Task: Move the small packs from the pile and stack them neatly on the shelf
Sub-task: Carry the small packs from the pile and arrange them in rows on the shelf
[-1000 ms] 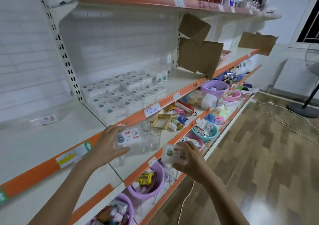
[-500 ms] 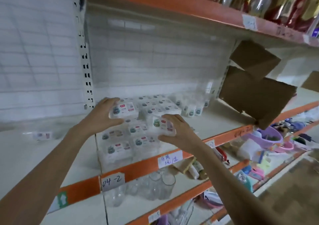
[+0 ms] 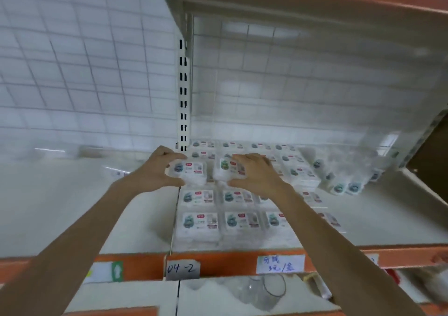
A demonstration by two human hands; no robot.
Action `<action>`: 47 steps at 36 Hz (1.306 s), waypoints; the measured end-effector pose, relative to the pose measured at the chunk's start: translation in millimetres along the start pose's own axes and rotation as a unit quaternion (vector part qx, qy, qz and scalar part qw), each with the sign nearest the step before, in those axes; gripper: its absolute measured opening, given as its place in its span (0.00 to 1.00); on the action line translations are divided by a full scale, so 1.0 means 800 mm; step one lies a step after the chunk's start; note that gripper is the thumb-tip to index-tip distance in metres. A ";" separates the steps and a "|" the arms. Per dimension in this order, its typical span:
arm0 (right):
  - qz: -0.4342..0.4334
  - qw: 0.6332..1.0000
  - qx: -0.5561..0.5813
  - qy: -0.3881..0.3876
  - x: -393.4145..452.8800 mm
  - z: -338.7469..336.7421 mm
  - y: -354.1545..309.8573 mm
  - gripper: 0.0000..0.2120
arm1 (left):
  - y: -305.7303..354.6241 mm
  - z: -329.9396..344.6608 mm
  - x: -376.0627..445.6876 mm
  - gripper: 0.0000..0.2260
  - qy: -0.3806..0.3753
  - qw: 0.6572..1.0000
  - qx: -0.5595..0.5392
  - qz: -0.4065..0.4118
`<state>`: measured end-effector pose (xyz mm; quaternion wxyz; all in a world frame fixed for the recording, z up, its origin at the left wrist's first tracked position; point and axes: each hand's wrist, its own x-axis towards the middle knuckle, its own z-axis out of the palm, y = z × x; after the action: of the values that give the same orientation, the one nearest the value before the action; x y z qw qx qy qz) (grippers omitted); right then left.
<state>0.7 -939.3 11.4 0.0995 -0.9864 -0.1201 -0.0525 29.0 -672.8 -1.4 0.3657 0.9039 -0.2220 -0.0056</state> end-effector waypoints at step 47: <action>-0.030 0.991 0.006 0.128 -0.135 -0.021 0.007 0.22 | 0.099 0.065 -0.061 0.23 0.158 0.964 0.205 0.057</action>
<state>-103.4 -972.7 12.7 0.1184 -0.9669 -0.1367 -0.1801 -55.8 -737.2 5.9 0.2027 0.9349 -0.2087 0.2033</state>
